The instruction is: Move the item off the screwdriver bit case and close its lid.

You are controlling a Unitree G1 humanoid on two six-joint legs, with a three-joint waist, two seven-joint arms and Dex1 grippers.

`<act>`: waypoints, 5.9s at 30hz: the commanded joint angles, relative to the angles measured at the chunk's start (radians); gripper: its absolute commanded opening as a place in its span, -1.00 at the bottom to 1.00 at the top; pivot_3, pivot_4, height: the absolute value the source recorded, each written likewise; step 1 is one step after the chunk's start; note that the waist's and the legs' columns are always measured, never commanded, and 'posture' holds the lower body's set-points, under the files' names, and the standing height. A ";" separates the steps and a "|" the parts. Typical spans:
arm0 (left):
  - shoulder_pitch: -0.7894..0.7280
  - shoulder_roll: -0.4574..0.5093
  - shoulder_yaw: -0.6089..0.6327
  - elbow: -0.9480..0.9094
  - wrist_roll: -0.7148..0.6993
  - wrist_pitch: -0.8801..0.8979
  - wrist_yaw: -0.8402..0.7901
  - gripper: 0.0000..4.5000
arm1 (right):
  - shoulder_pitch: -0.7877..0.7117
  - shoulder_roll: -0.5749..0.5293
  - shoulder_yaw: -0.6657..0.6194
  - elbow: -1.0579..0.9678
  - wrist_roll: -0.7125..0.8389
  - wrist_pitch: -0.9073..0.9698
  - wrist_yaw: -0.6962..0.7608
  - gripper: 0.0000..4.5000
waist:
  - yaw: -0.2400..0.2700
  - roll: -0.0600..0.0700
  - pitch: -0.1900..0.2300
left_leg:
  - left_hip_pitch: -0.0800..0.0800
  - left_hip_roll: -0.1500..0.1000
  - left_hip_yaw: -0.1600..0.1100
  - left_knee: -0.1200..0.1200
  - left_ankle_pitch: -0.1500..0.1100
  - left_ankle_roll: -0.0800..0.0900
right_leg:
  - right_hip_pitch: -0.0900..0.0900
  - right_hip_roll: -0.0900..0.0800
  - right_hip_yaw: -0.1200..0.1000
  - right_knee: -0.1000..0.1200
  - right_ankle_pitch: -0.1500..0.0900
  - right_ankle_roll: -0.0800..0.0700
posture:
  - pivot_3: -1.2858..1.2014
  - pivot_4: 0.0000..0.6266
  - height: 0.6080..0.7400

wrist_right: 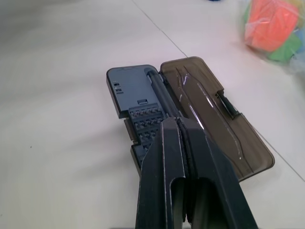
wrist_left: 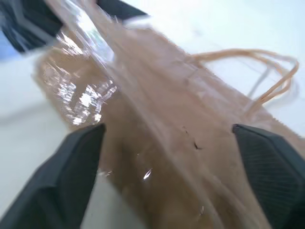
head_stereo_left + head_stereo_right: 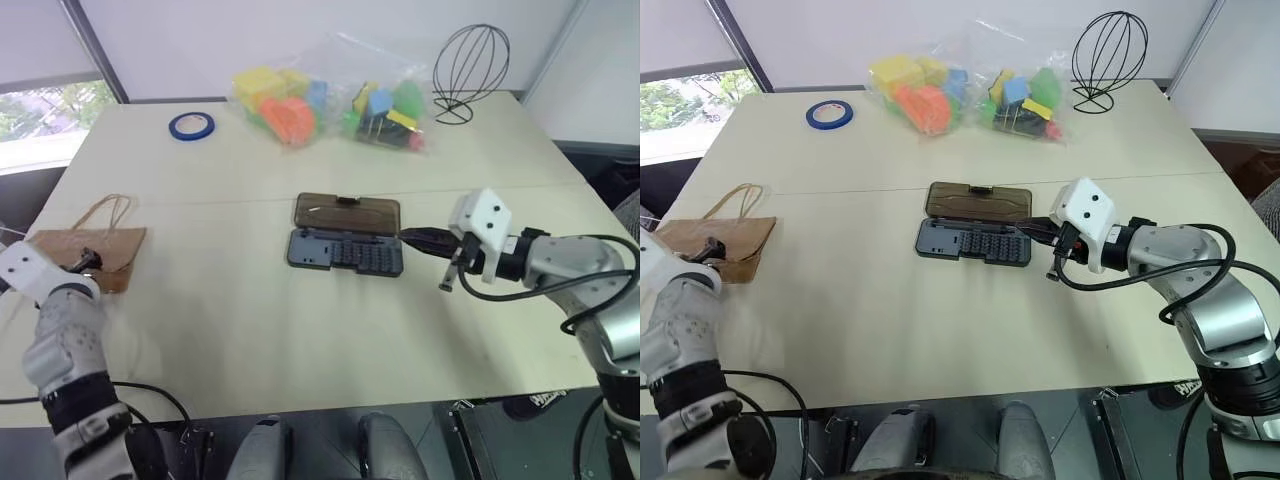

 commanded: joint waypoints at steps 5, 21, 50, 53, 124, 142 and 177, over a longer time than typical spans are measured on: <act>0.199 -0.067 -0.018 -0.488 -0.005 0.078 0.050 0.99 | 0.014 0.007 -0.025 -0.036 0.006 -0.011 -0.003 -1.00 | -0.001 -0.001 0.000 | 0.000 0.000 0.000 0.000 0.000 0.000 | 0.000 0.000 0.000 0.000 0.000 0.000 | 0.03 -0.52 1.00; 0.021 0.161 -0.456 -0.329 -0.060 0.082 -0.562 0.99 | -0.206 0.186 -0.017 0.277 -0.118 0.039 -0.260 -1.00 | 0.014 0.000 0.000 | 0.001 0.000 0.001 0.000 0.001 -0.001 | 0.002 0.001 0.000 -0.002 0.001 -0.001 | 0.03 -0.52 1.00; -0.146 0.120 -0.610 -0.040 0.057 -0.022 -0.803 1.00 | -0.906 0.490 0.108 1.593 -0.402 -0.047 -0.419 0.99 | -0.041 0.000 0.000 | -0.013 0.000 0.001 0.000 0.003 -0.006 | -0.019 0.000 -0.001 0.010 0.001 -0.001 | 0.03 -0.52 1.00; -0.132 0.117 -0.602 -0.057 0.059 -0.018 -0.791 1.00 | -0.916 0.490 0.112 1.624 -0.421 -0.031 -0.403 0.99 | -0.052 0.000 0.000 | -0.013 0.000 0.000 0.000 0.004 -0.007 | -0.019 0.000 -0.001 0.011 0.001 -0.001 | 0.03 -0.52 1.00; -0.189 0.108 -0.576 0.029 0.104 -0.092 -0.799 1.00 | -0.489 0.484 0.169 0.443 -0.239 0.755 -0.403 0.13 | -0.058 0.001 -0.001 | -0.014 -0.001 -0.001 0.001 0.004 -0.008 | -0.021 0.000 0.000 0.016 0.001 -0.001 | 0.03 -0.52 1.00; 0.054 0.375 -0.582 -0.495 -0.356 0.294 -1.152 1.00 | -0.516 0.393 -0.004 0.254 -0.073 0.654 -0.305 0.99 | -0.052 0.001 -0.001 | -0.014 0.000 0.000 0.001 0.004 -0.007 | -0.021 0.000 0.001 0.015 0.001 -0.001 | 0.03 -0.52 1.00; 0.122 0.475 -0.779 -0.397 -0.194 0.142 -1.376 -0.97 | -0.472 0.394 0.036 0.275 -0.034 0.643 -0.366 1.00 | -0.033 0.001 -0.001 | -0.014 0.000 0.000 0.001 0.004 -0.007 | -0.021 0.000 0.001 0.015 0.001 -0.001 | 0.03 -0.52 1.00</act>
